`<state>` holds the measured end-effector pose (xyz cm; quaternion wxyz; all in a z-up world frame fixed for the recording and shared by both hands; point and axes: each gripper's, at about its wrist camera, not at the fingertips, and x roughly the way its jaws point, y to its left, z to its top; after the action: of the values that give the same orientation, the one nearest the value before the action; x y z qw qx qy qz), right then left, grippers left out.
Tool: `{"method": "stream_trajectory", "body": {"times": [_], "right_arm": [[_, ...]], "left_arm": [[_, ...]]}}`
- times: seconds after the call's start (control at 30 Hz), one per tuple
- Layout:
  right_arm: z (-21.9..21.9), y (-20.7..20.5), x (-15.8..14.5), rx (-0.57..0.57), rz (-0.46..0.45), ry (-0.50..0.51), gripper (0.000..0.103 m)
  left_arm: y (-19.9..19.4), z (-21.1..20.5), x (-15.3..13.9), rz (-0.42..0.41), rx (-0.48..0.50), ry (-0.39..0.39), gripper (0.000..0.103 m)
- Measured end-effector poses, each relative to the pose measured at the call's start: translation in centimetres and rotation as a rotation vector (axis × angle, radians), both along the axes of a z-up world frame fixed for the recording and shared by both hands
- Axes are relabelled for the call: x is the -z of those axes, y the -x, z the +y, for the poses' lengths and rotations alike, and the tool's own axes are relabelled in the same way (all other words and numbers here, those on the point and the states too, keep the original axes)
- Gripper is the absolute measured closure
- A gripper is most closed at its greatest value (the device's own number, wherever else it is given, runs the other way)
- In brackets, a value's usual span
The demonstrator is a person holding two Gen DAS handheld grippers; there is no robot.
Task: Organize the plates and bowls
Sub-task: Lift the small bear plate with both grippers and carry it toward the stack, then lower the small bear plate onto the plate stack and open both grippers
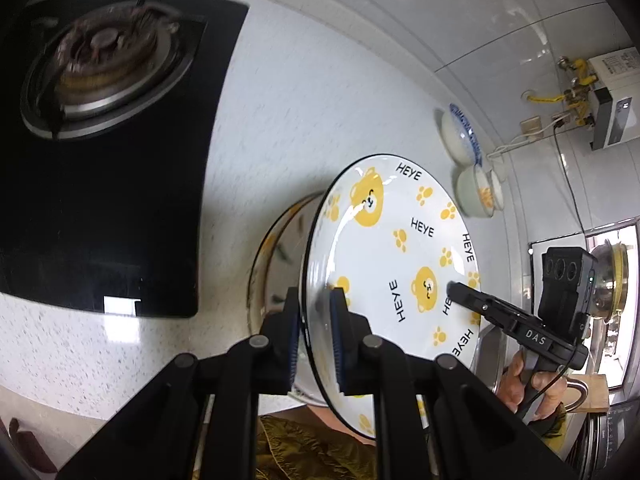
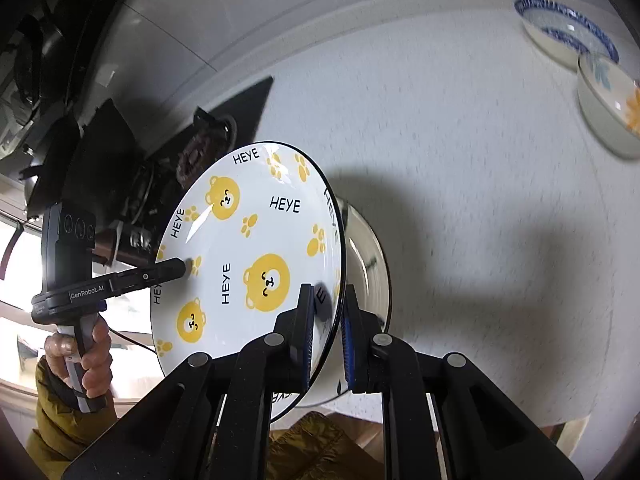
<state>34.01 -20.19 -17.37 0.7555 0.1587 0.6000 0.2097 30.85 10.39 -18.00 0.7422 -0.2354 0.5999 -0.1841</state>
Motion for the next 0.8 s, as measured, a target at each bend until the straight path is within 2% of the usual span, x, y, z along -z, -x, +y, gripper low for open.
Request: {"method": "stream_trajectory", "body": {"times": [0.3, 0.47, 0.8], "right_arm": [[0.8, 0.9, 2.9, 0.022, 0.041, 0.02, 0.091], [0.1, 1.8, 2.7, 0.008, 0.049, 0.019, 0.091], [0.7, 1.2, 2.9, -0.005, 0.07, 0.031, 0.091]], "left_arm": [[-0.1, -0.6, 3.2, 0.006, 0.035, -0.008, 0.091], [-0.4, -1.0, 3.2, -0.003, 0.065, -0.028, 0.091], [-0.7, -0.7, 2.2, 0.01, 0.075, -0.051, 0.088]]}}
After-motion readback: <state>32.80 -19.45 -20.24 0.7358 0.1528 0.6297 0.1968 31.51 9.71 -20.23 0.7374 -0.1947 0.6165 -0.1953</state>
